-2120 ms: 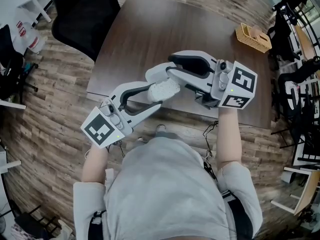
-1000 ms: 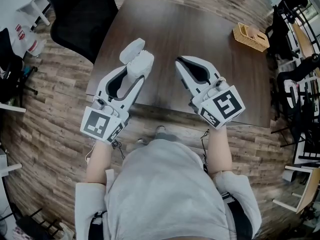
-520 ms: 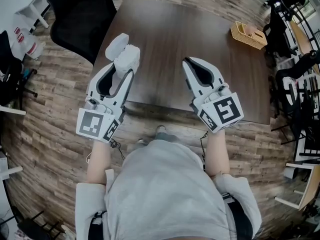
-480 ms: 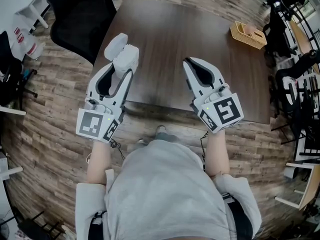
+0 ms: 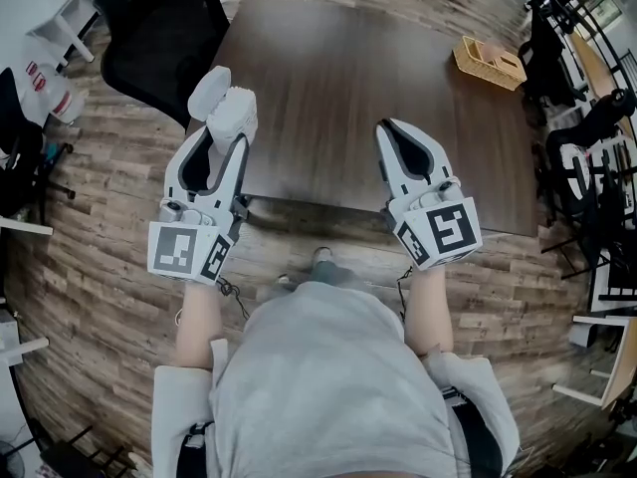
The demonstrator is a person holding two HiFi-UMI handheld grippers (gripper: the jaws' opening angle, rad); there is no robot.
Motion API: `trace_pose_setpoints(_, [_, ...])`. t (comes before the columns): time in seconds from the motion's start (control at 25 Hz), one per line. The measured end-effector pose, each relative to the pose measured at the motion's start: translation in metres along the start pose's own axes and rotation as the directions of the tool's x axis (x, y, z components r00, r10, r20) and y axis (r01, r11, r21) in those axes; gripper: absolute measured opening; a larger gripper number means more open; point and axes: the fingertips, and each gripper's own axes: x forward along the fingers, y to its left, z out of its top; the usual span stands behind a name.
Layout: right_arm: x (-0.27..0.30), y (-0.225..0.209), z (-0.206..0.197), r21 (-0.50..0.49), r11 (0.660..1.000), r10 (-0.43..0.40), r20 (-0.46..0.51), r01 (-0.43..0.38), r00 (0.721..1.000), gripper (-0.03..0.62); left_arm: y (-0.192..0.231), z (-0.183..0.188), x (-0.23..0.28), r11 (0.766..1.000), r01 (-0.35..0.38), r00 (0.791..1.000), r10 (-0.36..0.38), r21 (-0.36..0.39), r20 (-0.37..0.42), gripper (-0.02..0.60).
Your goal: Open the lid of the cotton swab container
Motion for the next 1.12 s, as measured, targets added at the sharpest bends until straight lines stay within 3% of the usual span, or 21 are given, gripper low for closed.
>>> trace_pose_setpoints(0.44, [-0.029, -0.003, -0.006, 0.035, 0.993, -0.113, -0.013, 0.113, 0.994, 0.026, 0.002, 0.006, -0.023, 0.999, -0.044, 0.999, 0.044, -0.004, 0.018, 0.183])
trace_pose_setpoints(1.12, [-0.045, 0.024, 0.004, 0.029, 0.989, -0.145, 0.007, 0.144, 0.989, 0.026, 0.006, 0.009, -0.05, 0.998, -0.048, 0.998, 0.049, -0.029, 0.033, 0.183])
